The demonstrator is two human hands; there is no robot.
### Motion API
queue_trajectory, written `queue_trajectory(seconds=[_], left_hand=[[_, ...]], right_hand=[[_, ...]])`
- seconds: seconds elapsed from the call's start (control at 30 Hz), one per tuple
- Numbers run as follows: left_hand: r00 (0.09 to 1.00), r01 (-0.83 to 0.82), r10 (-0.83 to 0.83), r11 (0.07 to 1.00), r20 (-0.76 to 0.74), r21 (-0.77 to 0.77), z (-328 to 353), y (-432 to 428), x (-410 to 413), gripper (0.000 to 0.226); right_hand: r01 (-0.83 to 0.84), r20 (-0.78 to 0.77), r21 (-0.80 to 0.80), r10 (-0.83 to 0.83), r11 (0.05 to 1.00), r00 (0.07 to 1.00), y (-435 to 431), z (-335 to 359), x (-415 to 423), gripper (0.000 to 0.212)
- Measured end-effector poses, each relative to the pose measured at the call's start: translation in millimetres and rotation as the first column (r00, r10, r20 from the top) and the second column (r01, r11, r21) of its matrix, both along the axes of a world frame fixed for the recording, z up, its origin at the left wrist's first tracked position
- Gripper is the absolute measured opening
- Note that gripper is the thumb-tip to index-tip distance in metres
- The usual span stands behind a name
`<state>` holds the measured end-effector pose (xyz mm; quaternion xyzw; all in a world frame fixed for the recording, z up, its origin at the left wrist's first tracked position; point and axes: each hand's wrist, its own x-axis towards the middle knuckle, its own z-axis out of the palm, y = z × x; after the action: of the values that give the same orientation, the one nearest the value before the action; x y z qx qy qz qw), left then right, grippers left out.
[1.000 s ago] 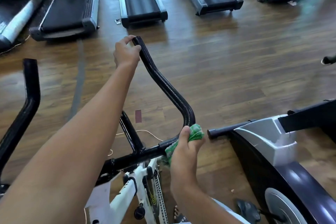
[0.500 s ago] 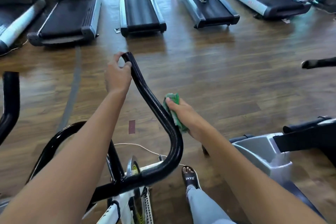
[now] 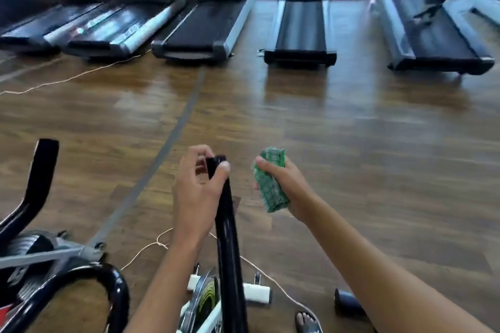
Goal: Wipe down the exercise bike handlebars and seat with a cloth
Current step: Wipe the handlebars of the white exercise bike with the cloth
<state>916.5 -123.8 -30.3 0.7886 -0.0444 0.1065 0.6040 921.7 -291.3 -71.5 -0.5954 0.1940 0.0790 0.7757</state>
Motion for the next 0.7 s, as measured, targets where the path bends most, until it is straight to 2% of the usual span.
queue_trajectory(seconds=[0.13, 0.3, 0.43, 0.6, 0.7], left_hand=[[1.000, 0.001, -0.005, 0.991, -0.027, -0.134, 1.6, -1.5, 6.1, 0.020], [0.979, -0.119, 0.039, 0.907, -0.199, -0.405, 9.4, 7.7, 27.3, 0.008], [0.943, -0.225, 0.110, 0.907, -0.315, -0.356, -1.6, 18.3, 55.7, 0.006], [0.857, -0.384, 0.229, 0.881, -0.461, -0.278, -25.7, 23.2, 98.9, 0.005], [0.828, -0.445, 0.223, 0.819, -0.514, -0.362, -38.4, 30.8, 116.0, 0.045]], right_hand=[[-0.134, -0.048, 0.086, 0.139, 0.987, 0.989, -12.5, 4.9, 37.1, 0.033], [-0.344, -0.035, 0.147, 0.352, 0.927, 0.935, -1.4, 12.6, 86.8, 0.039], [-0.475, -0.044, 0.103, 0.481, 0.874, 0.876, 19.0, 10.5, 116.9, 0.037], [-0.525, -0.106, 0.087, 0.532, 0.847, 0.840, 45.5, 16.5, 150.7, 0.026], [-0.596, -0.091, 0.060, 0.599, 0.801, 0.796, 61.7, 17.3, 171.9, 0.018]])
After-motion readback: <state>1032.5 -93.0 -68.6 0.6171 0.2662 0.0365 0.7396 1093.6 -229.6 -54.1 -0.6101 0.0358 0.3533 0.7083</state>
